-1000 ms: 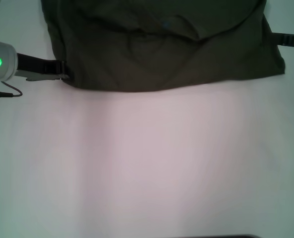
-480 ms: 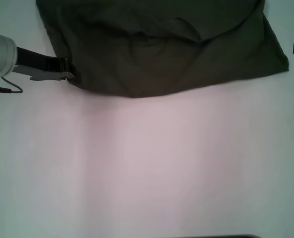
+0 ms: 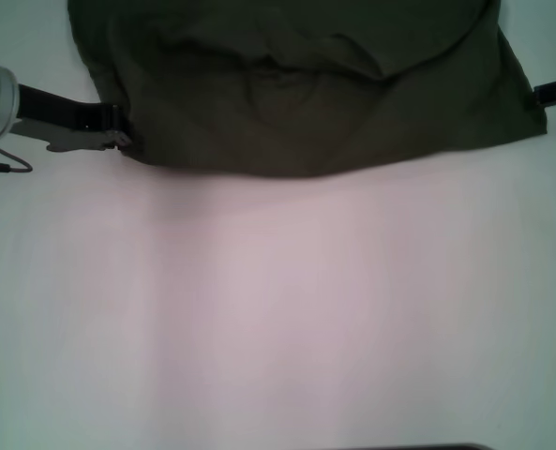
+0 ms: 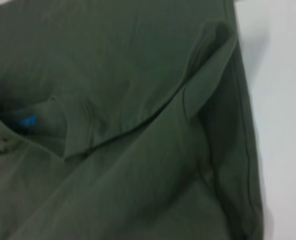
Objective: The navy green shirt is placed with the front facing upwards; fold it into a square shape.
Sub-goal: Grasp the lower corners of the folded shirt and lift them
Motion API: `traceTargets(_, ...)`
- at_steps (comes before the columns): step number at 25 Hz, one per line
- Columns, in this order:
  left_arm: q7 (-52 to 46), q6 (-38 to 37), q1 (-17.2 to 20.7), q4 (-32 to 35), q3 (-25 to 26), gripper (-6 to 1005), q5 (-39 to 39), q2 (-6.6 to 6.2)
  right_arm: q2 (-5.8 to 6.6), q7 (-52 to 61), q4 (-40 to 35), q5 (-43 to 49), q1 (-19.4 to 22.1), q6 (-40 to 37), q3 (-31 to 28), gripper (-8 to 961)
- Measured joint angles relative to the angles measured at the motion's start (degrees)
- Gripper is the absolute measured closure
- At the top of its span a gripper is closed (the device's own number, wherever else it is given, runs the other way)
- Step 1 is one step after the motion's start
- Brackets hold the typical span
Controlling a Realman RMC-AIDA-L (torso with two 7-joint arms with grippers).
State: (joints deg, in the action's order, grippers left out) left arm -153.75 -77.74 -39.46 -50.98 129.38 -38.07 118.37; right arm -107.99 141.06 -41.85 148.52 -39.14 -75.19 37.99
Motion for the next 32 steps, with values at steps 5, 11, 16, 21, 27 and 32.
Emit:
traceTargets(5,0.0,0.2,0.1,0.1,0.1,974,0.0,0.11,-0.54,-0.3,2.4,-0.1,-0.6,2.1,0.1,54)
traceTargets(11,0.0,0.3,-0.2,0.1,0.1,974,-0.1,0.32,-1.88,-2.6,3.1,-0.1,-0.7,5.0,0.6,54)
traceTargets(16,0.1,0.6,-0.2,0.1,0.1,975,-0.1,0.43,-2.27,-4.6,2.8,-0.1,-0.6,6.3,0.6,54)
traceTargets(21,0.1,0.9,-0.1,0.1,0.1,975,-0.1,0.66,-2.48,-6.1,3.2,-0.1,-0.7,7.4,0.6,54)
traceTargets(27,0.1,1.0,-0.2,0.1,0.1,975,-0.1,0.70,-3.19,-6.6,3.3,0.0,-0.4,9.2,0.6,54)
traceTargets(32,0.0,1.1,-0.2,0.1,0.1,975,-0.1,0.79,-3.42,-7.2,4.6,0.0,-0.5,10.3,0.6,53)
